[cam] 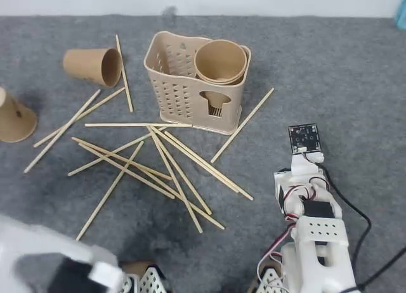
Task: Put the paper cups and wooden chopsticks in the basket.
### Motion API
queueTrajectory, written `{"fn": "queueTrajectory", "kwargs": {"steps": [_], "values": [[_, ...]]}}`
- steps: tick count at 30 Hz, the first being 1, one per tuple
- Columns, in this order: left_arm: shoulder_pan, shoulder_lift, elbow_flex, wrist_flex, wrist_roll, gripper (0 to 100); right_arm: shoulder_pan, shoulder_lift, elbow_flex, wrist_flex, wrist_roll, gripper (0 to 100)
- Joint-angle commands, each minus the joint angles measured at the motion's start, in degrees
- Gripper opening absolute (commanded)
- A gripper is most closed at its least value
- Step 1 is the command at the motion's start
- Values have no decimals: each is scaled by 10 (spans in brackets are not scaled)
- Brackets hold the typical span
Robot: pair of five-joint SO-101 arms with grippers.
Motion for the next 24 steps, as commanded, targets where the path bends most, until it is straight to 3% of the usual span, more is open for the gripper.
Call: {"fn": "queueTrajectory", "kwargs": {"steps": [1, 13, 24], "values": [[18, -101, 134, -91, 8, 12, 1, -15, -3, -9, 10, 8], [20, -312, 571, -420, 6, 12, 1, -15, -3, -9, 10, 9], [61, -345, 865, -689, 4, 13, 1, -15, -3, -7, 10, 8]]}}
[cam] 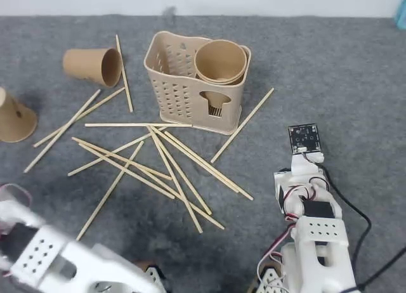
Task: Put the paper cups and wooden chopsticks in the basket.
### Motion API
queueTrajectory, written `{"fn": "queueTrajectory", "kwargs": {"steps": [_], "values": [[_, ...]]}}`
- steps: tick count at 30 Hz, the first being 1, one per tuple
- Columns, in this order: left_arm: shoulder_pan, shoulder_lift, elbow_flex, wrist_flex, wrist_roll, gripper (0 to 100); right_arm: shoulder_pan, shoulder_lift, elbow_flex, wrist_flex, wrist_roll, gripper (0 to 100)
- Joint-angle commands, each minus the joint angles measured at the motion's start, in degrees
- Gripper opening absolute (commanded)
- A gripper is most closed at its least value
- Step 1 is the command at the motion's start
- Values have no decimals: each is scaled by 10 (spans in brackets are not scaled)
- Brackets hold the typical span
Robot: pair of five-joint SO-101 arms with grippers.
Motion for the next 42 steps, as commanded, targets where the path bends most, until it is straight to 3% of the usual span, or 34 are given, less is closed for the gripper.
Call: {"fn": "queueTrajectory", "kwargs": {"steps": [1, 10, 18, 21, 28, 42], "values": [[25, -16, 41, -65, 4, 13, 1, -15, -3, -7, 10, 8], [35, -16, 47, -50, 4, 212, 1, -15, -3, -7, 10, 8], [31, -16, 29, -35, -21, 217, 1, -15, -3, -7, 10, 8], [33, -15, -29, 55, -47, 217, 1, -15, -3, -7, 10, 8], [55, 30, -247, 251, -28, 217, 1, -15, -3, -7, 10, 8], [112, 612, -807, 563, -34, 217, 1, -15, -3, -7, 10, 8]]}}
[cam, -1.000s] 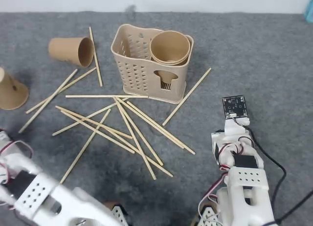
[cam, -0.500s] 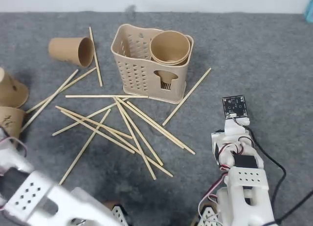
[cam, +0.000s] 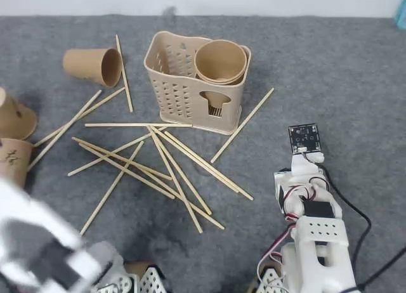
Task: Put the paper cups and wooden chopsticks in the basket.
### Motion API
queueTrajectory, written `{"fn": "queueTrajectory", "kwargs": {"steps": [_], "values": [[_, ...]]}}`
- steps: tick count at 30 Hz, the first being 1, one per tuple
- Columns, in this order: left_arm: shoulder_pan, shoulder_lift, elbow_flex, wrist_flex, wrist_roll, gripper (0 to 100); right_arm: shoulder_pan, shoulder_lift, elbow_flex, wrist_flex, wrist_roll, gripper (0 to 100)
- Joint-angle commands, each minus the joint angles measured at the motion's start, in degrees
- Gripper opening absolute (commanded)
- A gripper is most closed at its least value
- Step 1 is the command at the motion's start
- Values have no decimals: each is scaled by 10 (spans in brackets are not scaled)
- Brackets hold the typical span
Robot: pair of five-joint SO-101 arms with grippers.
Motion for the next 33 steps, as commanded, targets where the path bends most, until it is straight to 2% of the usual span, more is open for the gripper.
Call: {"fn": "queueTrajectory", "kwargs": {"steps": [1, 8, 17, 22, 29, 33], "values": [[18, 141, -173, 66, 1, 217, 1, -15, -3, -7, 10, 8], [55, 350, -393, 105, 2, 217, 1, -15, -3, -7, 10, 8], [80, 527, -601, 132, 6, 217, 0, -15, -3, -10, 10, 9], [85, 599, -669, 145, 4, 217, -1, -15, -3, -12, 10, 9], [71, 658, -731, 207, 1, 216, -1, -15, -3, -13, 10, 9], [47, 657, -731, 207, -4, 140, -1, -15, -3, -13, 10, 9]]}}
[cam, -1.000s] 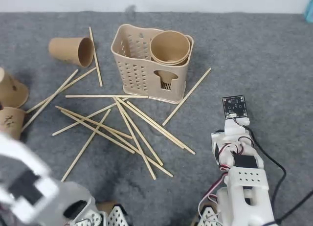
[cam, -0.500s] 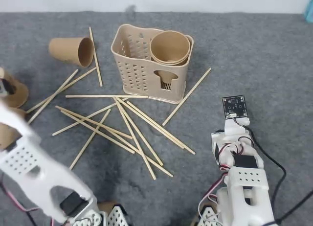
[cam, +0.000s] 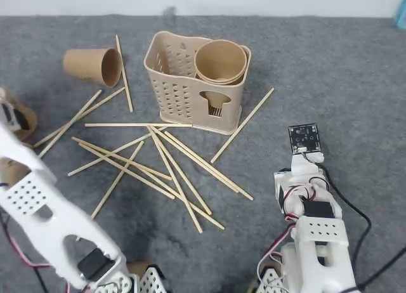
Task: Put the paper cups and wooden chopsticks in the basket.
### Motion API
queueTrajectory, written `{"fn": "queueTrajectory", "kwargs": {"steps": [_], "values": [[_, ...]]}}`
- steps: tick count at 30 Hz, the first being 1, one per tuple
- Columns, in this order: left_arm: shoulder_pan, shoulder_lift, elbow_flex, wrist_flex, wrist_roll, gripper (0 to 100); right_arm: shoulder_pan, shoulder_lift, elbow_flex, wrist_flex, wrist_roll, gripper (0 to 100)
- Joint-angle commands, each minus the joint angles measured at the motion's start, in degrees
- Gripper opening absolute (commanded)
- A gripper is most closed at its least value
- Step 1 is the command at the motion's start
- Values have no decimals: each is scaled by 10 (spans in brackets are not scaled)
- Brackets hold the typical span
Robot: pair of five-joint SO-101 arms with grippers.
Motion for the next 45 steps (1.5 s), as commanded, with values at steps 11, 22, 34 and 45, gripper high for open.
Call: {"fn": "queueTrajectory", "kwargs": {"steps": [11, 22, 34, 45], "values": [[-93, -100, 119, 24, -124, 12, -1, -15, -4, -15, 10, 9], [-95, -400, 560, 23, -258, 12, 0, -10, -3, -28, 10, 9], [-206, -515, 717, 22, -366, 12, 1, -10, -3, -27, 10, 9], [-292, -520, 717, 23, -392, 12, -1, -10, -3, -26, 10, 9]]}}
